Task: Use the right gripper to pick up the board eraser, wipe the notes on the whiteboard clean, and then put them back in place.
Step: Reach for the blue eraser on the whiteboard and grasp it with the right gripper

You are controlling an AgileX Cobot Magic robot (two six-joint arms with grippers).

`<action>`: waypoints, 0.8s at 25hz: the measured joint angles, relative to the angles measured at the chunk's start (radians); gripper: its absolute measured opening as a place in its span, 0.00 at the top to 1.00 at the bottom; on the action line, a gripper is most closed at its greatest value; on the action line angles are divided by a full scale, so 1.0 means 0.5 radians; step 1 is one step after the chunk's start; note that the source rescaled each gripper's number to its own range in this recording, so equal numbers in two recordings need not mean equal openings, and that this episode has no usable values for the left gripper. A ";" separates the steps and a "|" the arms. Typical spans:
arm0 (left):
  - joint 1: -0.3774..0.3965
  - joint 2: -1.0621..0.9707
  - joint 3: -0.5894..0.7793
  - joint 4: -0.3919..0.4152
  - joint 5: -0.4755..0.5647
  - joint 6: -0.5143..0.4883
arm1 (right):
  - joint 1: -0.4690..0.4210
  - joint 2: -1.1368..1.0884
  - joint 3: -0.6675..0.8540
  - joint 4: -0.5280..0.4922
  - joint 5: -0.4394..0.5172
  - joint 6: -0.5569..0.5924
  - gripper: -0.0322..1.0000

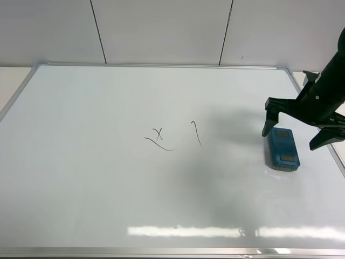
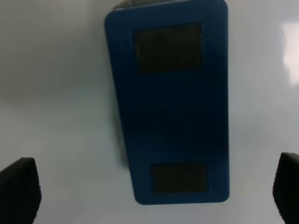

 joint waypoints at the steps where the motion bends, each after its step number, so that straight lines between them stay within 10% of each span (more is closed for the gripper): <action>1: 0.000 0.000 0.000 0.000 0.000 0.000 | 0.005 0.024 0.000 -0.019 -0.003 0.011 0.00; 20: 0.000 0.000 0.000 0.000 0.000 0.000 | 0.048 0.174 0.000 -0.332 -0.104 0.183 0.00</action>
